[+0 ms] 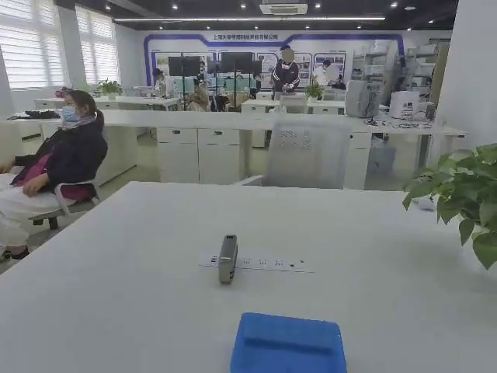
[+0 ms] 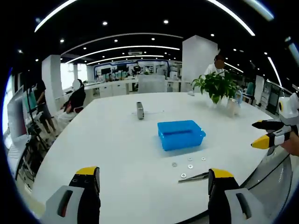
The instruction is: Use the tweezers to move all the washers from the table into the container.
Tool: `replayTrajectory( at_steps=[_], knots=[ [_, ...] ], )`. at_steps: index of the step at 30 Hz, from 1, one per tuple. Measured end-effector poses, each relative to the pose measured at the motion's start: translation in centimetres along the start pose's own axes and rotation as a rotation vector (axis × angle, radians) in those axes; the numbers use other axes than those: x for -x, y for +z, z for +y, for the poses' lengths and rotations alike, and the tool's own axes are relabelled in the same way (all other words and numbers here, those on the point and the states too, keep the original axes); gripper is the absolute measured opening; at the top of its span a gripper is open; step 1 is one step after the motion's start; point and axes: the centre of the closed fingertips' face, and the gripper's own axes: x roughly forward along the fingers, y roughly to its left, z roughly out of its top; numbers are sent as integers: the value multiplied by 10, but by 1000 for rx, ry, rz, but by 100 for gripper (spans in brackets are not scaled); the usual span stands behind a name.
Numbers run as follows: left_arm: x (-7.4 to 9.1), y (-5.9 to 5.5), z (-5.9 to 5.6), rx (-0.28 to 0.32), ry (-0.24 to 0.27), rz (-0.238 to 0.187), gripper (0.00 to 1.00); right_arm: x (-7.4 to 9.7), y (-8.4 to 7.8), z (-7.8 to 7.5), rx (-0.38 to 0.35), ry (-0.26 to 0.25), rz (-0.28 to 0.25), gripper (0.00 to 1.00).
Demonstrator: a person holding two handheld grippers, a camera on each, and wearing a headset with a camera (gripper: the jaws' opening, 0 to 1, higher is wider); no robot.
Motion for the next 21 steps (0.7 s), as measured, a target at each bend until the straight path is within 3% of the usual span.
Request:
replayTrajectory(
  at_steps=[5, 21],
  knots=[
    [1, 2, 3, -5, 19, -8, 99, -1, -3, 0, 1, -3, 10, 99],
    [-2, -2, 2, -5, 3, 10, 99, -2, -1, 1, 4, 4, 11, 99]
  ],
)
